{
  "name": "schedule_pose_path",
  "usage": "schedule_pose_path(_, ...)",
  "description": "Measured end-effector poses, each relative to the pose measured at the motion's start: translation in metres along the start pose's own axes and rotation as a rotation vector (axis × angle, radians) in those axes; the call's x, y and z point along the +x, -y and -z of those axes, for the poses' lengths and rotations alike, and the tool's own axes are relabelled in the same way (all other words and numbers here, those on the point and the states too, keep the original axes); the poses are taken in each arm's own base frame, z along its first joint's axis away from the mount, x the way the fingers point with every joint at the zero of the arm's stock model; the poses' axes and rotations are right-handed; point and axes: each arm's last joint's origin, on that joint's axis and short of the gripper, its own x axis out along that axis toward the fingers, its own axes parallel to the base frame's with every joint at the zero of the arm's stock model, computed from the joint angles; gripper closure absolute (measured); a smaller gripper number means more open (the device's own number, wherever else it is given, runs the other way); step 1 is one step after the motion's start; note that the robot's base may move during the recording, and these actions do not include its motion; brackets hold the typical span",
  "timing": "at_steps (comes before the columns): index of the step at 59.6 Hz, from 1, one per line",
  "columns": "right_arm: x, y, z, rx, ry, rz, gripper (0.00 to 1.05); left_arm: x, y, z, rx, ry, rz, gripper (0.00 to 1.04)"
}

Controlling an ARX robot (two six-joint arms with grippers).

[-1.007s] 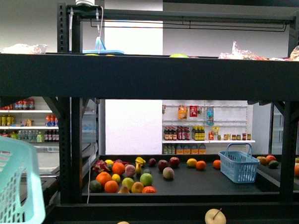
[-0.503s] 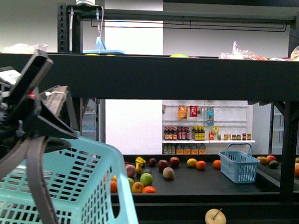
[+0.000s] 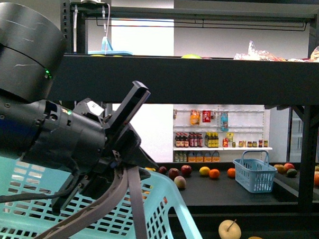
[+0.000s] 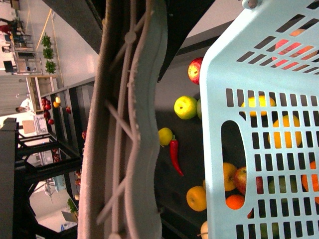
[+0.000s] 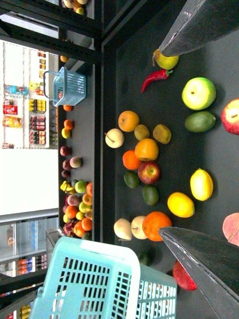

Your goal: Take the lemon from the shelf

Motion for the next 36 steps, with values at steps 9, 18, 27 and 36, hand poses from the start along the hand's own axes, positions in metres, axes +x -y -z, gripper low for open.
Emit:
schedule_pose_path(9, 0.000, 0.000, 0.000, 0.000, 0.000, 0.000, 0.02, 0.010, 0.006, 0.004, 0.011, -0.012, 0.005, 0.90)
schedule_pose_path(18, 0.000, 0.000, 0.000, 0.000, 0.000, 0.000, 0.02, 0.016, 0.007, 0.008, 0.015, -0.011, -0.009, 0.90)
schedule_pose_path(27, 0.017, 0.007, 0.002, 0.079, -0.395, 0.123, 0.02, 0.016, 0.006, 0.008, 0.017, -0.006, -0.014, 0.90)
schedule_pose_path(36, 0.088, 0.023, 0.004, 0.007, -0.503, 0.008, 0.02, 0.016, 0.006, 0.007, 0.020, -0.006, -0.014, 0.91)
